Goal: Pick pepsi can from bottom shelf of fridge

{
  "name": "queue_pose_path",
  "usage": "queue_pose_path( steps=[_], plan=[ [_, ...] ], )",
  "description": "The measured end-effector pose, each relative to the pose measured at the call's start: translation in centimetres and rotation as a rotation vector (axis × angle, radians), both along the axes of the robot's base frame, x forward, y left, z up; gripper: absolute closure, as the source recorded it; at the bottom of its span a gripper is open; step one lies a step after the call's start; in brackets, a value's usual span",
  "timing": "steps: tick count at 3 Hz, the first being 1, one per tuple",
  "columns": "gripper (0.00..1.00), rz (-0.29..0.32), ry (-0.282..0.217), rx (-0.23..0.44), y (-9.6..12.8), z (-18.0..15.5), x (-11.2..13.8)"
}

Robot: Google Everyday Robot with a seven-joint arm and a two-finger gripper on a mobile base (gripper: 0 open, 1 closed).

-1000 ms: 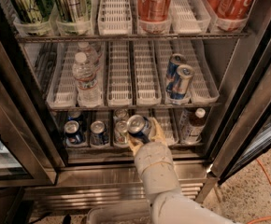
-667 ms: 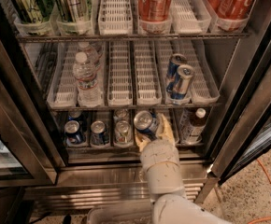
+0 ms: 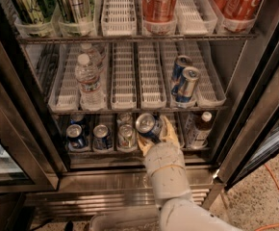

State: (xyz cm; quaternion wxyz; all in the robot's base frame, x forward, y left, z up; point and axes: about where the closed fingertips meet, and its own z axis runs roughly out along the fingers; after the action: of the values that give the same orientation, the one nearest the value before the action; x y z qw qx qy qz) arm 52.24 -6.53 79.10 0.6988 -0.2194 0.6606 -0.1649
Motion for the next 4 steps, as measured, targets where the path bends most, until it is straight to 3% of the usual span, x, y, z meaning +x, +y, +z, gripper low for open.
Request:
queue_pose_path(
  steps=[1,2,3,4],
  plan=[
    [1.00,-0.033,0.063,0.016,-4.2,1.5,1.0],
    [1.00,-0.083,0.145,0.030,-10.5,3.1,2.1],
    [1.00,-0.057,0.213,0.007,-13.5,4.0,2.6],
    [1.00,0.015,0.282,-0.065,-13.9,3.9,2.3]
  ],
)
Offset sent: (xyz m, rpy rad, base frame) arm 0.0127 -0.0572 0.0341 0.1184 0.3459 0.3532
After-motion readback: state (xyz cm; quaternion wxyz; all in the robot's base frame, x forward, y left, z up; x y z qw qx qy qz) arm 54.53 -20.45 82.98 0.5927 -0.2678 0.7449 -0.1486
